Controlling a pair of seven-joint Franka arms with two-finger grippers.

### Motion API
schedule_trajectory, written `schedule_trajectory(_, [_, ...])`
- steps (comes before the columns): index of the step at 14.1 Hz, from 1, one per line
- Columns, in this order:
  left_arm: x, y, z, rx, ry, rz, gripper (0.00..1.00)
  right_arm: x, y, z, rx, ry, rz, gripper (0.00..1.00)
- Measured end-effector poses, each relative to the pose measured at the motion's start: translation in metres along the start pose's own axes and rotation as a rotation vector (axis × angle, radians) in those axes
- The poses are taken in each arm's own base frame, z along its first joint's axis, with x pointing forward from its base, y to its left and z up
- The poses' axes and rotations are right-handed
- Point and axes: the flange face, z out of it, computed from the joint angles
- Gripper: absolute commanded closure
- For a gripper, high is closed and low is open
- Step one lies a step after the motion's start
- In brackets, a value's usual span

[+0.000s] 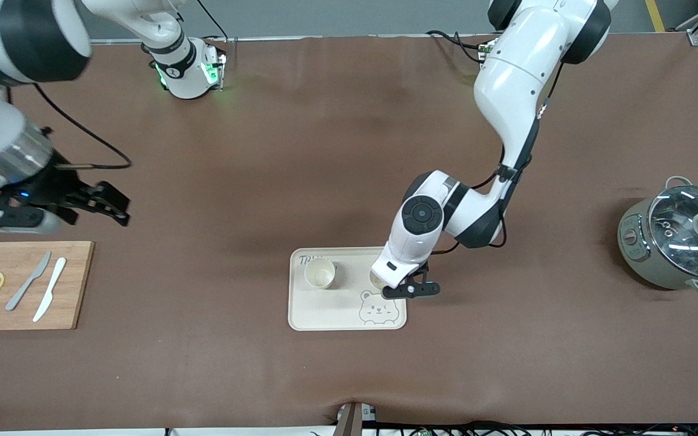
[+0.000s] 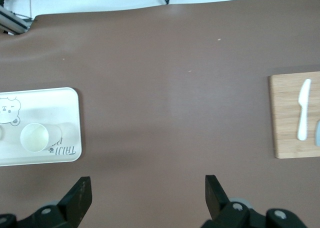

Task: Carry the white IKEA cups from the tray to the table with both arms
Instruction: 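Lift the cup with the left gripper while the right gripper reaches the other cup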

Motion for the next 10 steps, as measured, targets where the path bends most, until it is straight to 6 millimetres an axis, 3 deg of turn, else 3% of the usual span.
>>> schedule_trajectory(2, [0.014, -0.026, -0.057, 0.03, -0.014, 0.001, 1.0, 0.002, -0.023, 0.032, 0.057, -0.053, 0.009, 0.0])
schedule_trajectory(5, [0.021, -0.104, -0.131, 0.053, -0.037, 0.092, 1.0, 0.009, -0.06, 0.081, 0.122, -0.074, -0.001, 0.0])
schedule_trajectory(7, [0.013, -0.17, -0.154, 0.04, -0.073, 0.161, 1.0, 0.004, -0.09, 0.111, 0.119, -0.093, -0.012, 0.0])
schedule_trajectory(10, [-0.003, -0.268, -0.164, -0.014, -0.13, 0.262, 1.0, -0.003, -0.135, 0.148, 0.122, -0.084, -0.012, 0.0])
